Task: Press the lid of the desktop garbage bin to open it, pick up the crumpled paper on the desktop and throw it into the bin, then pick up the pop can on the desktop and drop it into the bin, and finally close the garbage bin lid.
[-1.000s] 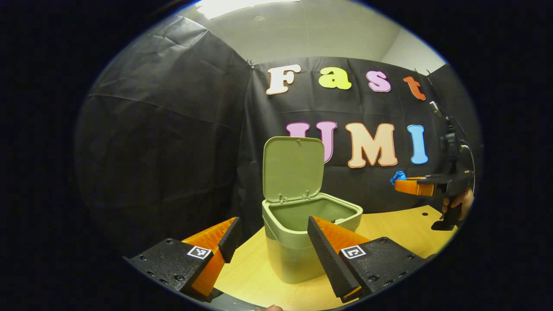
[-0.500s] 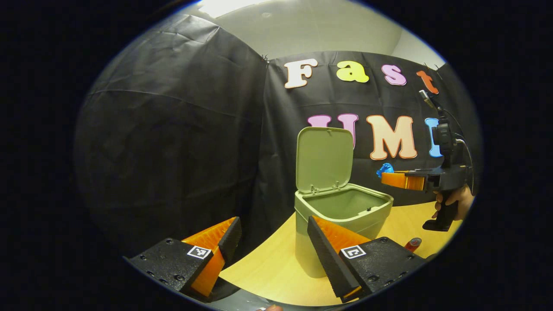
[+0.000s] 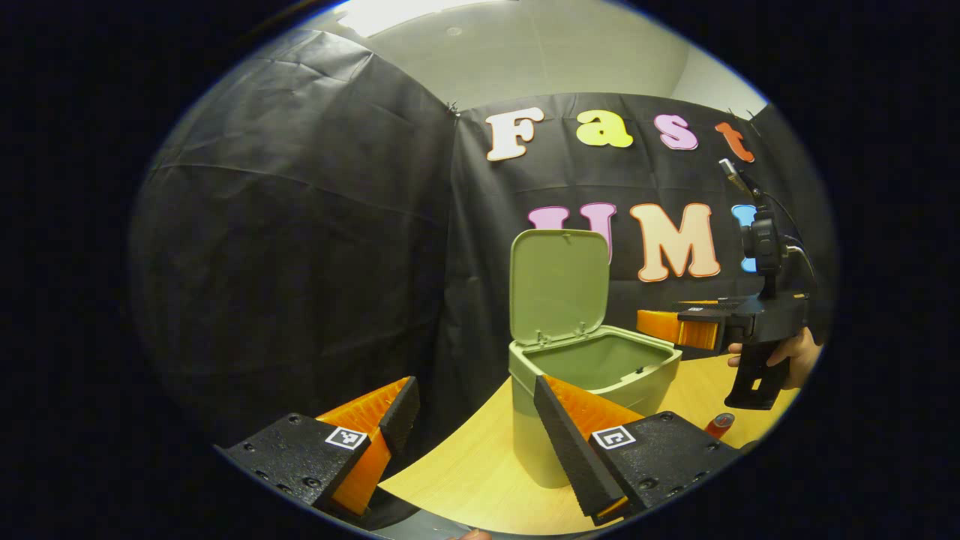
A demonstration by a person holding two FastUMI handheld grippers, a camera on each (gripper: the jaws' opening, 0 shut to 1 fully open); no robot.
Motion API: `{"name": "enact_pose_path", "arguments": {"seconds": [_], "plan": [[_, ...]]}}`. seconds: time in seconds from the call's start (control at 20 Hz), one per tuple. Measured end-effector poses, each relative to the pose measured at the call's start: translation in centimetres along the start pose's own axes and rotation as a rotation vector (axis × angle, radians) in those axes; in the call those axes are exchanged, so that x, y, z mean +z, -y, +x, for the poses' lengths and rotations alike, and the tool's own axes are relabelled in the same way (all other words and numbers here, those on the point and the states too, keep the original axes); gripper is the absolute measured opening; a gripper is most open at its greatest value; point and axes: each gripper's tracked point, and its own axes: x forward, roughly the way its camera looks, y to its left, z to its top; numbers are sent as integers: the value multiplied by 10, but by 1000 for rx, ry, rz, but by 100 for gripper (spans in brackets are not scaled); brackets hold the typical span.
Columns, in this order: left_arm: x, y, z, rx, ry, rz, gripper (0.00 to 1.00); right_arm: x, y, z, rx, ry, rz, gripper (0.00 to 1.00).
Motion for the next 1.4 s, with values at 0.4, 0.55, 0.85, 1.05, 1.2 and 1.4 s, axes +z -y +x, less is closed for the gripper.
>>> {"name": "enact_pose_path", "arguments": {"seconds": [0.4,0.55,0.85,1.05,1.2,1.4], "plan": [[30,112,20,-230,71,-17,93,9,109,-89,-209,39,-35,99],[30,164,22,-329,73,-20,93,4,155,-129,-300,30,-31,99],[6,270,19,-542,4,-61,93,-11,241,-205,-478,3,11,99],[-24,325,17,-633,-53,-46,93,-28,283,-258,-586,-22,63,99],[-50,356,15,-678,-98,-36,93,-43,307,-293,-659,-59,94,99],[-95,380,10,-705,-173,-2,93,-56,320,-326,-711,-90,111,99]]}}
